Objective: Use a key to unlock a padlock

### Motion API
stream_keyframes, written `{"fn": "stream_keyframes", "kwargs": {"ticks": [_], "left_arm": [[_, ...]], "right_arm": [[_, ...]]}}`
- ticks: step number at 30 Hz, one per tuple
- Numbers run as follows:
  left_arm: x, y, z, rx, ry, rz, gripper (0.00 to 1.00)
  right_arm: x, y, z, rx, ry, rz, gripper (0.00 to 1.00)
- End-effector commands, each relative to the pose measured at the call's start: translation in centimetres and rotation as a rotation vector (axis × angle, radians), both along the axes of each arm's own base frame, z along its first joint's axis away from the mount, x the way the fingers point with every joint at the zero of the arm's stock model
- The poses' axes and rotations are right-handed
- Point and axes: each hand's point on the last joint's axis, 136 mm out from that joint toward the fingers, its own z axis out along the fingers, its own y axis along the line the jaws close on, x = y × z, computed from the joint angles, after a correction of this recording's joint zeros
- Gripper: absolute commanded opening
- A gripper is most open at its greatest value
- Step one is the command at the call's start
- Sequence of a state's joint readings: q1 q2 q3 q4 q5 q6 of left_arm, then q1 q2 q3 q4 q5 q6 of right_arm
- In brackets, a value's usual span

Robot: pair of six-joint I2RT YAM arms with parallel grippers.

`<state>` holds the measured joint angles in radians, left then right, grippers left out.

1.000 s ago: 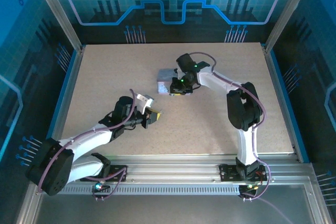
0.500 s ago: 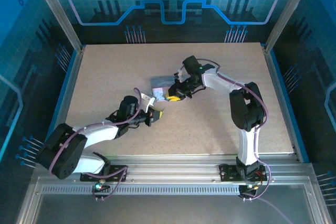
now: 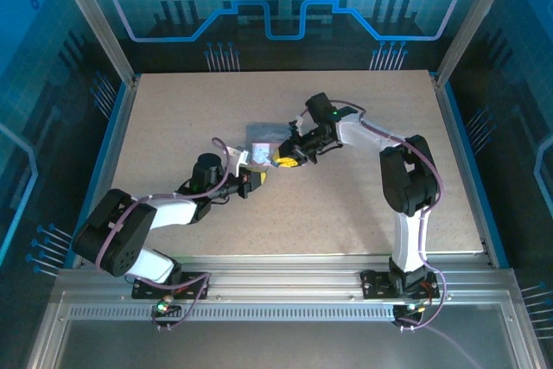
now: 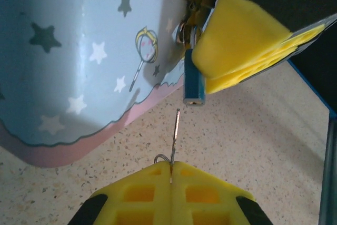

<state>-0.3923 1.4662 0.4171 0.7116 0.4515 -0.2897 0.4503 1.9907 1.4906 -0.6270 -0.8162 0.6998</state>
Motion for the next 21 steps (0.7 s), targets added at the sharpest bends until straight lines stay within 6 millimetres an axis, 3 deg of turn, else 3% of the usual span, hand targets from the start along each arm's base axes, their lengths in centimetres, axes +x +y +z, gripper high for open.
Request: {"fn": "stream_keyframes", "kwargs": {"ticks": [1,21], "left_arm": [[-0.74,-0.87,0.67,-0.053,-0.012,-0.068,0.00],[-0.05,-1.32,0.37,-0.042,0.009,-0.081,0.00]], "right_arm": [[-0.51,-0.03,1.73,0.060,0.021,0.000,0.00],[-0.84,-0.13,2.04,0.068,0.005,0.006,0.00]]}}
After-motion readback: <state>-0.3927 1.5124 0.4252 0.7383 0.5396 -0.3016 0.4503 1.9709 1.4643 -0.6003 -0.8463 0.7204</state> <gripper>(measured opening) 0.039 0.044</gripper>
